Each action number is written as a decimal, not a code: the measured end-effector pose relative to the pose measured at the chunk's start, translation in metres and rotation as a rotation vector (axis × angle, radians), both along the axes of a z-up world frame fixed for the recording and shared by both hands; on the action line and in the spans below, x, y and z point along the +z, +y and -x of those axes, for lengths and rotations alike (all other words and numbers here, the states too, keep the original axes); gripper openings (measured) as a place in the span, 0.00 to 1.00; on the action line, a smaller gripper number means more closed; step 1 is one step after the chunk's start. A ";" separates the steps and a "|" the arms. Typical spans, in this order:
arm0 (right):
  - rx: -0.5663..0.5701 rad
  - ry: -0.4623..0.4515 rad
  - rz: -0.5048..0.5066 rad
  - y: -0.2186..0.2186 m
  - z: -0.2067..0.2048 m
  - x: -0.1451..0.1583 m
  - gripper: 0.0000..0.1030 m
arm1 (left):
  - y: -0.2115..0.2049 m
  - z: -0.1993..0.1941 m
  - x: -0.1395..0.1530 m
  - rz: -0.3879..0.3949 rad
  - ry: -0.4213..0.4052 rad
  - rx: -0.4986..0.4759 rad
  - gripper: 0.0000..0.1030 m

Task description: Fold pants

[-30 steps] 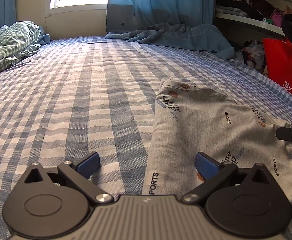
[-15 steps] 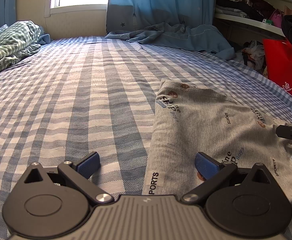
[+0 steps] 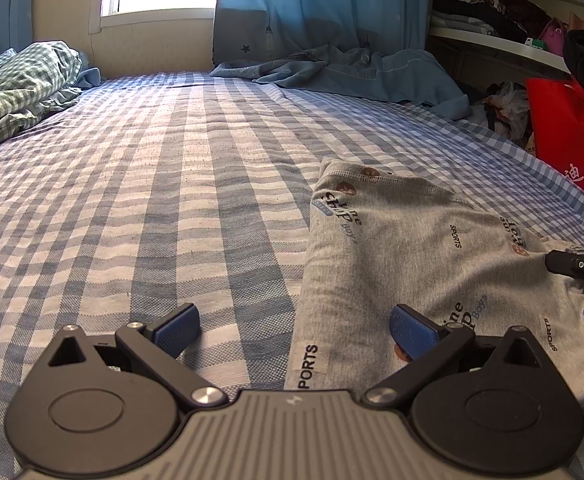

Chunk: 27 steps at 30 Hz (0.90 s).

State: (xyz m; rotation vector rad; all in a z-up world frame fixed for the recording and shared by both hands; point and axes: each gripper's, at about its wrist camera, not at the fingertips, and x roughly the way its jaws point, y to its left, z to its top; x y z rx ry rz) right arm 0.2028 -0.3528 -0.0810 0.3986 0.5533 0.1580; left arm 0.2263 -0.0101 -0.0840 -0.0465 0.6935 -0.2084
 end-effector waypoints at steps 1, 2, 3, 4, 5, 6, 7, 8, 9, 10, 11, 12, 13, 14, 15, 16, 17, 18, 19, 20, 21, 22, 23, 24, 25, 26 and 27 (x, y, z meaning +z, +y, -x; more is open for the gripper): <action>-0.002 -0.002 0.006 0.001 0.000 0.000 0.55 | 0.000 0.000 0.000 -0.001 0.000 0.000 1.00; -0.002 -0.003 0.012 0.002 0.001 0.001 0.53 | 0.000 0.000 0.000 -0.002 -0.001 0.001 1.00; 0.000 -0.005 0.017 0.003 0.001 0.001 0.51 | 0.000 0.000 0.000 -0.001 0.000 0.001 1.00; 0.002 -0.007 0.021 0.004 0.001 0.001 0.50 | 0.000 0.000 0.000 -0.001 0.000 0.001 1.00; 0.004 -0.007 0.023 0.004 0.001 0.001 0.48 | 0.000 0.000 0.000 -0.001 -0.001 0.001 1.00; 0.006 -0.008 0.024 0.005 0.001 0.001 0.46 | 0.000 0.000 0.000 -0.001 -0.001 0.001 1.00; 0.007 -0.009 0.026 0.005 0.002 0.002 0.45 | 0.000 0.000 0.000 -0.002 0.000 0.001 1.00; 0.010 -0.011 0.029 0.006 0.002 0.002 0.43 | 0.000 0.000 0.000 -0.002 0.000 0.001 1.00; 0.012 -0.013 0.032 0.007 0.002 0.002 0.41 | 0.000 0.000 0.000 -0.004 0.001 0.004 1.00; 0.013 -0.014 0.036 0.007 0.002 0.002 0.41 | -0.001 0.000 0.001 -0.008 0.003 0.006 1.00; 0.014 -0.013 0.039 0.007 0.002 0.002 0.41 | -0.002 0.000 0.002 -0.016 0.007 0.010 1.00; 0.015 -0.013 0.038 0.007 0.002 0.002 0.41 | -0.003 0.000 0.003 -0.022 0.012 0.015 1.00; 0.014 -0.013 0.037 0.007 0.002 0.002 0.41 | -0.004 0.000 0.003 -0.024 0.017 0.022 1.00; 0.014 -0.013 0.035 0.008 0.002 0.002 0.41 | -0.004 0.000 0.004 -0.024 0.020 0.030 1.00; 0.015 -0.012 0.031 0.007 0.001 0.002 0.41 | -0.005 0.001 0.005 -0.026 0.023 0.039 1.00; 0.016 -0.012 0.028 0.007 0.001 0.002 0.41 | -0.005 0.001 0.005 -0.028 0.025 0.046 1.00; 0.016 -0.011 0.025 0.007 0.001 0.001 0.41 | -0.006 0.002 0.006 -0.029 0.027 0.053 1.00; 0.017 -0.011 0.024 0.007 0.001 0.001 0.41 | -0.006 0.002 0.006 -0.030 0.029 0.059 1.00; 0.017 -0.011 0.025 0.007 0.001 0.001 0.42 | -0.006 0.002 0.006 -0.032 0.029 0.063 1.00; 0.017 -0.011 0.025 0.007 0.001 0.001 0.42 | -0.006 0.002 0.007 -0.035 0.030 0.064 1.00; 0.017 -0.011 0.025 0.007 0.001 0.001 0.42 | -0.006 0.002 0.007 -0.036 0.031 0.064 1.00; 0.017 -0.011 0.025 0.007 0.001 0.001 0.42 | -0.005 0.002 0.007 -0.035 0.032 0.066 1.00; 0.017 -0.011 0.025 0.006 0.001 0.001 0.42 | -0.005 0.003 0.008 -0.034 0.033 0.067 0.99; 0.016 -0.011 0.025 0.007 0.001 0.001 0.42 | -0.005 0.003 0.008 -0.035 0.033 0.069 0.99; 0.016 -0.011 0.025 0.007 0.001 0.001 0.42 | -0.005 0.004 0.008 -0.035 0.031 0.068 0.96; 0.016 -0.012 0.025 0.006 0.001 0.002 0.42 | -0.005 0.005 0.009 -0.033 0.030 0.064 0.95; 0.016 -0.012 0.025 0.007 0.001 0.002 0.42 | -0.006 0.006 0.010 -0.031 0.028 0.062 0.92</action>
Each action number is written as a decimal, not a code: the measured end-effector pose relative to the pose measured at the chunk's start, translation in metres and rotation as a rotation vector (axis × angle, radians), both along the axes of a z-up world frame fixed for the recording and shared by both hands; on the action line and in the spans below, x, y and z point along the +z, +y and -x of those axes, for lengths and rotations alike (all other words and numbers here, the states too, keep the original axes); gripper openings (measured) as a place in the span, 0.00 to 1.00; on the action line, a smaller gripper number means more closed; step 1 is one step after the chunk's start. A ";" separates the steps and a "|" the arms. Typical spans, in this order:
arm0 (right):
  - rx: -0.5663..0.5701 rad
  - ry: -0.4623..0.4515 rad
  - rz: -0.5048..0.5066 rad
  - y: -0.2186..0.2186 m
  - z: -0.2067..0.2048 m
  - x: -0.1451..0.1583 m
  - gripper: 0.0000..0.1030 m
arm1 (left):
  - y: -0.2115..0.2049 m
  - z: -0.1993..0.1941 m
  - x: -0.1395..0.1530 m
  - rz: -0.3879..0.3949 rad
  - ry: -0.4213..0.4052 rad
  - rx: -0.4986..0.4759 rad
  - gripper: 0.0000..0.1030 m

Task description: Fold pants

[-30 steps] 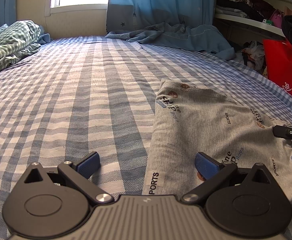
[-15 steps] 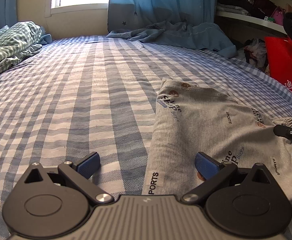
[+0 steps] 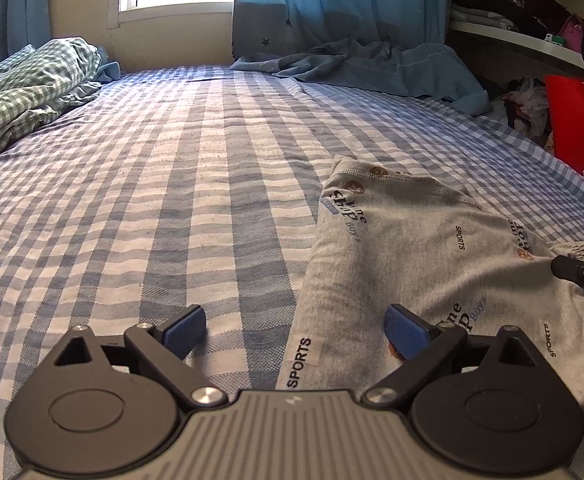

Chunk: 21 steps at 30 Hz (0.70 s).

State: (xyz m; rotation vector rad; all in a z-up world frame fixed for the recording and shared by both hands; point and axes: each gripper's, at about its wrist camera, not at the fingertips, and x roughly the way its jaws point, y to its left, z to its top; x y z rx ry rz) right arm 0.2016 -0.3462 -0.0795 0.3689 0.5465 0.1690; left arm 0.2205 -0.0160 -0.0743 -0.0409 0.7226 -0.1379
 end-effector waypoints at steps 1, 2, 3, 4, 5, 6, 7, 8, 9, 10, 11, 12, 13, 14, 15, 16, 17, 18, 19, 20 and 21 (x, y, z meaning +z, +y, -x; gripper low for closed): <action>0.000 0.000 0.000 0.000 0.000 0.000 0.41 | 0.000 0.001 0.001 0.000 -0.001 -0.002 0.90; 0.000 0.000 -0.001 0.000 0.000 0.000 0.41 | -0.001 0.001 0.002 0.000 0.000 -0.006 0.88; 0.000 0.000 -0.001 0.000 0.000 0.000 0.41 | -0.001 0.002 0.002 0.005 0.001 -0.014 0.84; 0.000 0.000 0.000 0.000 0.000 0.000 0.41 | -0.001 0.002 0.003 0.014 0.005 -0.020 0.80; 0.000 -0.001 0.000 0.000 0.000 0.000 0.40 | -0.001 0.002 0.004 0.019 0.009 -0.022 0.78; 0.001 -0.002 0.001 0.000 0.000 0.000 0.40 | -0.002 0.003 0.005 0.023 0.012 -0.022 0.74; 0.003 -0.004 0.002 0.000 0.000 0.000 0.40 | -0.002 0.003 0.005 0.027 0.014 -0.024 0.68; 0.004 -0.005 0.003 0.000 0.001 0.000 0.39 | -0.002 0.003 0.007 0.039 0.018 -0.030 0.63; 0.004 -0.006 0.003 0.001 0.000 0.000 0.39 | -0.001 0.003 0.007 0.053 0.025 -0.037 0.54; 0.005 -0.007 0.003 0.000 0.001 0.000 0.38 | -0.002 0.004 0.008 0.067 0.032 -0.040 0.47; 0.006 -0.008 0.004 0.000 0.001 0.000 0.38 | -0.004 0.005 0.009 0.071 0.034 -0.042 0.44; 0.008 -0.009 0.007 0.000 0.001 0.001 0.37 | -0.006 0.006 0.011 0.059 0.032 -0.037 0.40; 0.009 -0.010 0.009 0.000 0.001 0.001 0.37 | -0.008 0.006 0.012 0.047 0.029 -0.035 0.35; 0.011 -0.012 0.010 0.000 0.002 0.001 0.35 | -0.010 0.007 0.013 0.040 0.028 -0.033 0.32; 0.012 -0.014 0.010 0.000 0.002 0.003 0.32 | -0.010 0.008 0.016 0.042 0.026 -0.028 0.26; 0.012 -0.020 0.009 0.000 0.003 0.004 0.31 | -0.009 0.009 0.018 0.049 0.024 -0.025 0.23; 0.011 -0.027 0.009 0.000 0.004 0.006 0.27 | -0.007 0.010 0.020 0.063 0.024 -0.024 0.21; 0.010 -0.032 0.014 0.000 0.006 0.009 0.25 | -0.006 0.010 0.024 0.080 0.023 -0.023 0.19; 0.010 -0.036 0.023 0.001 0.007 0.012 0.24 | -0.004 0.011 0.027 0.094 0.020 -0.025 0.17; 0.012 -0.040 0.035 0.003 0.009 0.015 0.22 | -0.002 0.012 0.031 0.105 0.016 -0.027 0.16; 0.014 -0.044 0.043 0.004 0.009 0.019 0.21 | -0.001 0.014 0.035 0.114 0.010 -0.028 0.15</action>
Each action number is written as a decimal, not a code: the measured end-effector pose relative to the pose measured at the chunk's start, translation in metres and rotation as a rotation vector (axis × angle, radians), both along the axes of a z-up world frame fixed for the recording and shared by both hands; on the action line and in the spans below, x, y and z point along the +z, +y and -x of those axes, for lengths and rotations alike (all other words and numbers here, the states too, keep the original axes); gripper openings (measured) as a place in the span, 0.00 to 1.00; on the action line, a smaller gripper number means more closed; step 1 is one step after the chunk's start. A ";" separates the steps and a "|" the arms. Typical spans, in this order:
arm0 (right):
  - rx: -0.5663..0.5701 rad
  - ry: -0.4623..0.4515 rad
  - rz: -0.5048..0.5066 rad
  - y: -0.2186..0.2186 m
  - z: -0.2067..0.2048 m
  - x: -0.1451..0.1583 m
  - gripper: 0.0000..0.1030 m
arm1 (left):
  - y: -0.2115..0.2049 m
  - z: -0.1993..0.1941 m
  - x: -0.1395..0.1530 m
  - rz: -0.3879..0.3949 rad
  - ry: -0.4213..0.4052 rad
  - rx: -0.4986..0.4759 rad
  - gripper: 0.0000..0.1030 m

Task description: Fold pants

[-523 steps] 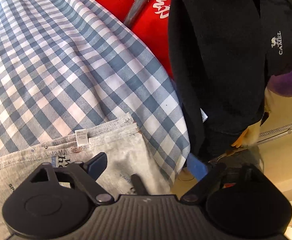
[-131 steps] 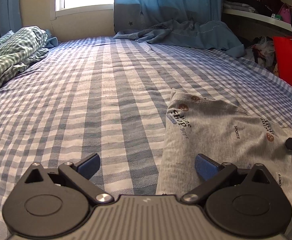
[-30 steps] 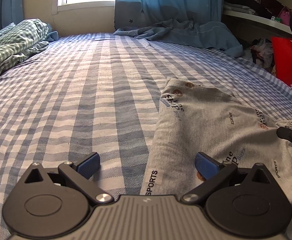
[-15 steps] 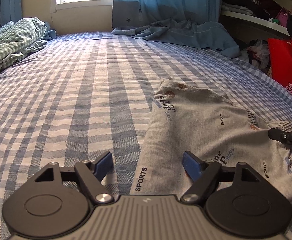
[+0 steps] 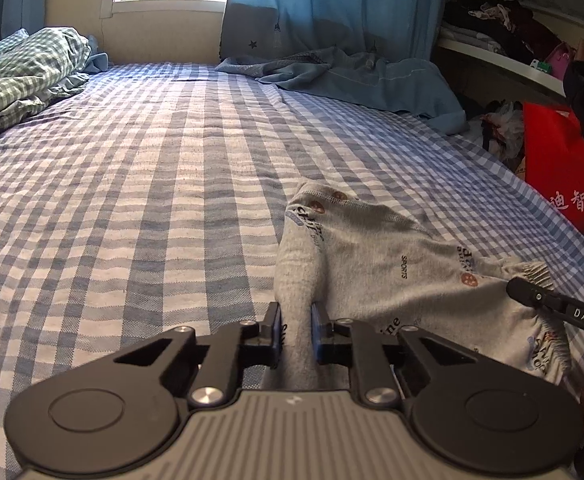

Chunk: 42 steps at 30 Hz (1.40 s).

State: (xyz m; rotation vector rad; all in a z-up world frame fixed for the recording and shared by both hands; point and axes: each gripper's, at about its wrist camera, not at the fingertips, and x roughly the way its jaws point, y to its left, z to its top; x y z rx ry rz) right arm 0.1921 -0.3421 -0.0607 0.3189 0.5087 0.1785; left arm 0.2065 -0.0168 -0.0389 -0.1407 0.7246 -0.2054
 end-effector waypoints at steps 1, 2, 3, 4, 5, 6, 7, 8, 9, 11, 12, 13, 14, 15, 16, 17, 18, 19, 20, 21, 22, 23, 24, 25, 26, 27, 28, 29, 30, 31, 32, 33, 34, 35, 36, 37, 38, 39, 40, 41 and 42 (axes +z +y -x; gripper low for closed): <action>0.001 -0.004 0.001 0.001 0.001 0.004 0.21 | 0.001 0.001 0.004 0.006 -0.005 -0.002 0.15; 0.002 -0.010 -0.007 0.002 0.002 0.009 0.20 | 0.003 0.003 0.008 0.010 -0.011 -0.003 0.15; 0.005 -0.016 -0.017 0.003 0.002 0.014 0.19 | 0.004 0.005 0.012 0.013 -0.019 -0.004 0.15; 0.012 -0.023 -0.025 0.005 0.002 0.019 0.19 | 0.006 0.006 0.016 0.014 -0.025 -0.005 0.14; 0.021 -0.029 -0.026 0.008 0.001 0.026 0.19 | 0.009 0.008 0.020 0.015 -0.031 -0.006 0.14; 0.033 -0.036 -0.024 0.013 0.001 0.032 0.19 | 0.011 0.011 0.024 0.014 -0.040 -0.004 0.14; 0.050 -0.043 -0.017 0.020 -0.001 0.038 0.19 | 0.015 0.013 0.027 0.012 -0.047 -0.002 0.14; 0.070 -0.050 -0.005 0.028 -0.002 0.045 0.19 | 0.019 0.016 0.030 0.007 -0.057 0.006 0.14; 0.090 -0.057 0.006 0.036 -0.004 0.050 0.19 | 0.025 0.018 0.034 0.000 -0.066 0.016 0.14; 0.136 -0.074 0.022 0.058 -0.009 0.061 0.19 | 0.040 0.021 0.041 -0.006 -0.081 0.041 0.14; 0.158 -0.082 0.027 0.069 -0.013 0.066 0.19 | 0.050 0.023 0.044 -0.008 -0.088 0.056 0.14; 0.178 -0.090 0.029 0.082 -0.016 0.070 0.19 | 0.059 0.024 0.047 -0.011 -0.095 0.071 0.14; 0.200 -0.099 0.029 0.096 -0.021 0.074 0.19 | 0.073 0.026 0.052 -0.017 -0.103 0.092 0.14; 0.222 -0.106 0.026 0.109 -0.025 0.077 0.19 | 0.083 0.028 0.055 -0.023 -0.110 0.110 0.14; 0.243 -0.113 0.022 0.123 -0.030 0.080 0.19 | 0.097 0.030 0.059 -0.031 -0.116 0.132 0.14; 0.264 -0.120 0.016 0.138 -0.035 0.082 0.19 | 0.109 0.031 0.062 -0.036 -0.121 0.153 0.14; 0.283 -0.123 0.008 0.152 -0.041 0.083 0.19 | 0.125 0.032 0.067 -0.042 -0.124 0.176 0.14; 0.302 -0.124 -0.002 0.166 -0.047 0.083 0.19 | 0.136 0.034 0.069 -0.045 -0.125 0.195 0.14; 0.321 -0.122 -0.012 0.180 -0.053 0.084 0.19 | 0.151 0.036 0.071 -0.050 -0.125 0.220 0.14; 0.338 -0.119 -0.020 0.193 -0.058 0.083 0.19 | 0.163 0.037 0.073 -0.056 -0.124 0.238 0.14; 0.358 -0.116 -0.025 0.209 -0.064 0.083 0.19 | 0.173 0.039 0.074 -0.062 -0.123 0.254 0.14; 0.377 -0.114 -0.029 0.222 -0.068 0.081 0.19 | 0.184 0.041 0.075 -0.070 -0.120 0.271 0.14; 0.393 -0.111 -0.032 0.234 -0.072 0.079 0.19 | 0.196 0.042 0.074 -0.076 -0.117 0.288 0.14; 0.406 -0.104 -0.037 0.246 -0.075 0.077 0.19 | 0.205 0.044 0.073 -0.078 -0.112 0.302 0.14; 0.418 -0.095 -0.041 0.257 -0.078 0.075 0.19 | 0.215 0.045 0.072 -0.075 -0.107 0.315 0.14; 0.429 -0.088 -0.041 0.266 -0.081 0.073 0.19 | 0.222 0.046 0.070 -0.072 -0.103 0.325 0.14; 0.441 -0.082 -0.036 0.275 -0.081 0.071 0.19 | 0.229 0.047 0.067 -0.069 -0.097 0.335 0.14; 0.451 -0.075 -0.030 0.282 -0.082 0.067 0.19 | 0.235 0.049 0.063 -0.065 -0.089 0.345 0.14; 0.460 -0.067 -0.025 0.289 -0.083 0.064 0.19 | 0.241 0.052 0.059 -0.061 -0.081 0.353 0.14; 0.467 -0.060 -0.020 0.294 -0.084 0.061 0.19 | 0.245 0.054 0.055 -0.054 -0.074 0.358 0.14; 0.473 -0.057 -0.013 0.298 -0.083 0.059 0.19 | 0.248 0.056 0.052 -0.046 -0.068 0.361 0.14; 0.473 -0.055 -0.004 0.301 -0.083 0.057 0.19 | 0.252 0.058 0.047 -0.036 -0.061 0.362 0.14; 0.471 -0.052 0.001 0.303 -0.083 0.055 0.19 | 0.254 0.059 0.045 -0.031 -0.058 0.363 0.14; 0.467 -0.048 0.002 0.304 -0.085 0.053 0.19 | 0.255 0.060 0.042 -0.030 -0.057 0.364 0.14; 0.462 -0.044 0.000 0.304 -0.086 0.052 0.19 | 0.256 0.061 0.040 -0.029 -0.058 0.363 0.14; 0.459 -0.040 -0.001 0.301 -0.086 0.051 0.19 | 0.257 0.062 0.039 -0.027 -0.058 0.363 0.14; 0.456 -0.036 0.002 0.301 -0.087 0.050 0.19 | 0.258 0.063 0.037 -0.023 -0.058 0.362 0.14; 0.454 -0.032 0.009 0.300 -0.087 0.048 0.19 | 0.258 0.063 0.035 -0.019 -0.057 0.363 0.14; 0.453 -0.026 0.017 0.300 -0.087 0.047 0.19 | 0.259 0.064 0.033 -0.017 -0.053 0.363 0.15; 0.452 -0.019 0.024 0.299 -0.087 0.045 0.20 | 0.261 0.064 0.030 -0.016 -0.046 0.365 0.15; 0.450 -0.016 0.032 0.300 -0.087 0.044 0.21 | 0.261 0.064 0.028 -0.017 -0.037 0.369 0.18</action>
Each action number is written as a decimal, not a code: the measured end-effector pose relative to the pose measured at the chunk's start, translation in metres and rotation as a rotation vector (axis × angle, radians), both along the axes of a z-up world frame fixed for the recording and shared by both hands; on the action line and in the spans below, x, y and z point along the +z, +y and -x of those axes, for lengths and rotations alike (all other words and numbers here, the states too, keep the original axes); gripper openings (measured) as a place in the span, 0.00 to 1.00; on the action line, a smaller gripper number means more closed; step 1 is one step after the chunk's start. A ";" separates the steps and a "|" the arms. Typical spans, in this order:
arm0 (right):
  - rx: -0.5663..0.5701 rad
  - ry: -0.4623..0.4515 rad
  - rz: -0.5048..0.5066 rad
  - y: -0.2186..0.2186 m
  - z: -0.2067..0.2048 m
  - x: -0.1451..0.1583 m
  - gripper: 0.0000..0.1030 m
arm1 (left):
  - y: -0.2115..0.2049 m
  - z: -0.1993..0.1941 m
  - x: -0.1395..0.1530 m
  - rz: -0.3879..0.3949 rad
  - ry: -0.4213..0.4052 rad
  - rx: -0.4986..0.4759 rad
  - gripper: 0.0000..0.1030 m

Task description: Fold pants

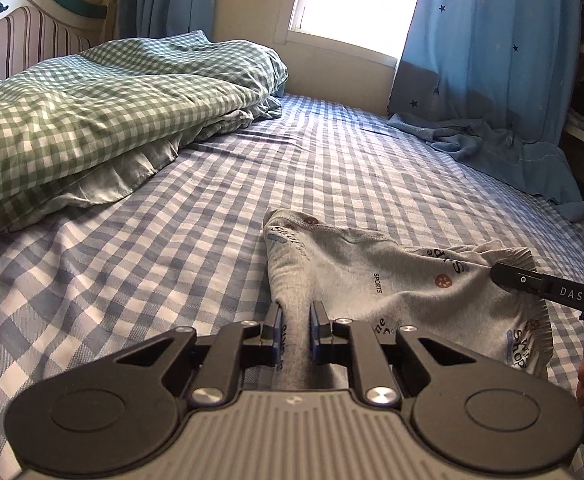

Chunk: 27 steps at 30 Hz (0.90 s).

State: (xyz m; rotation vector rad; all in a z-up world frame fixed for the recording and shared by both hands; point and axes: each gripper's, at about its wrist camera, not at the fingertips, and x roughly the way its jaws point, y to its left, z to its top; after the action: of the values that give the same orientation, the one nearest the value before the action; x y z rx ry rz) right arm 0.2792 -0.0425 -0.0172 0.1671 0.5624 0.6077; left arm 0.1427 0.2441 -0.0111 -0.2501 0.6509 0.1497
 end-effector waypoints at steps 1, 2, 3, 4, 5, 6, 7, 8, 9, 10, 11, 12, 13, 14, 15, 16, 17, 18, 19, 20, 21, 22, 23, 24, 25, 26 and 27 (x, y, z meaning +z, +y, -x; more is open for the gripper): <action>-0.007 -0.001 0.014 0.001 0.000 -0.001 0.24 | 0.000 0.000 -0.002 -0.001 0.009 0.004 0.23; -0.022 -0.002 0.034 0.002 0.002 -0.003 0.33 | 0.000 0.001 -0.004 -0.012 0.019 0.017 0.30; -0.037 -0.004 0.050 0.002 0.004 -0.004 0.43 | -0.001 0.003 -0.006 -0.029 0.027 0.031 0.50; -0.044 -0.003 0.057 0.000 0.007 -0.005 0.47 | -0.002 0.006 -0.006 -0.042 0.027 0.041 0.68; -0.043 -0.003 0.055 -0.001 0.010 -0.007 0.52 | -0.003 0.009 -0.005 -0.057 0.021 0.052 0.72; -0.047 -0.001 0.060 -0.003 0.015 -0.007 0.59 | -0.005 0.014 -0.003 -0.070 0.015 0.058 0.74; -0.062 -0.004 0.075 -0.003 0.021 -0.007 0.65 | -0.006 0.018 -0.001 -0.078 0.015 0.057 0.75; -0.076 -0.017 0.089 -0.005 0.029 -0.007 0.73 | -0.008 0.022 0.002 -0.083 0.016 0.054 0.78; -0.080 -0.033 0.094 -0.006 0.037 -0.006 0.77 | -0.010 0.027 0.005 -0.088 0.015 0.056 0.85; -0.086 -0.044 0.096 -0.009 0.047 -0.005 0.79 | -0.013 0.032 0.008 -0.096 0.009 0.061 0.89; -0.093 -0.052 0.099 -0.011 0.056 -0.003 0.85 | -0.016 0.039 0.011 -0.106 0.000 0.063 0.91; -0.099 -0.062 0.099 -0.014 0.068 -0.002 0.90 | -0.020 0.045 0.015 -0.120 -0.010 0.061 0.93; -0.103 -0.075 0.092 -0.017 0.079 0.000 0.92 | -0.024 0.052 0.019 -0.131 -0.018 0.056 0.95; -0.107 -0.085 0.082 -0.020 0.091 0.003 0.96 | -0.028 0.059 0.022 -0.142 -0.025 0.053 0.96; -0.111 -0.093 0.073 -0.023 0.103 0.006 0.98 | -0.032 0.067 0.025 -0.152 -0.033 0.050 0.98; -0.115 -0.099 0.065 -0.026 0.113 0.008 0.99 | -0.036 0.075 0.028 -0.161 -0.041 0.045 1.00; -0.123 -0.103 0.056 -0.030 0.125 0.011 0.99 | -0.041 0.083 0.031 -0.169 -0.050 0.041 1.00; -0.129 -0.105 0.049 -0.033 0.136 0.013 0.99 | -0.045 0.092 0.034 -0.173 -0.059 0.040 1.00; -0.136 -0.108 0.045 -0.035 0.147 0.016 0.99 | -0.049 0.100 0.036 -0.175 -0.066 0.040 1.00; -0.146 -0.114 0.044 -0.038 0.159 0.018 0.99 | -0.052 0.109 0.037 -0.176 -0.074 0.038 1.00; -0.157 -0.122 0.043 -0.040 0.169 0.020 0.99 | -0.056 0.118 0.039 -0.175 -0.082 0.037 1.00; -0.168 -0.132 0.044 -0.042 0.181 0.022 0.99 | -0.059 0.126 0.039 -0.174 -0.087 0.038 1.00; -0.175 -0.141 0.045 -0.044 0.192 0.024 0.99 | -0.063 0.136 0.040 -0.173 -0.092 0.039 1.00; -0.178 -0.153 0.044 -0.046 0.204 0.025 0.99 | -0.066 0.144 0.040 -0.171 -0.096 0.040 1.00; -0.179 -0.163 0.044 -0.048 0.215 0.026 0.99 | -0.069 0.152 0.039 -0.170 -0.098 0.041 1.00; -0.181 -0.174 0.051 -0.048 0.226 0.026 0.99 | -0.071 0.160 0.037 -0.170 -0.098 0.041 1.00; -0.184 -0.181 0.063 -0.048 0.236 0.026 0.99 | -0.073 0.166 0.036 -0.171 -0.096 0.042 1.00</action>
State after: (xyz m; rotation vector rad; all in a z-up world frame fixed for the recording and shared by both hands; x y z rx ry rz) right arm 0.0428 -0.0907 0.0092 0.1021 0.3850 0.4206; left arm -0.0237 0.1714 0.0253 -0.1057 0.5339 0.2313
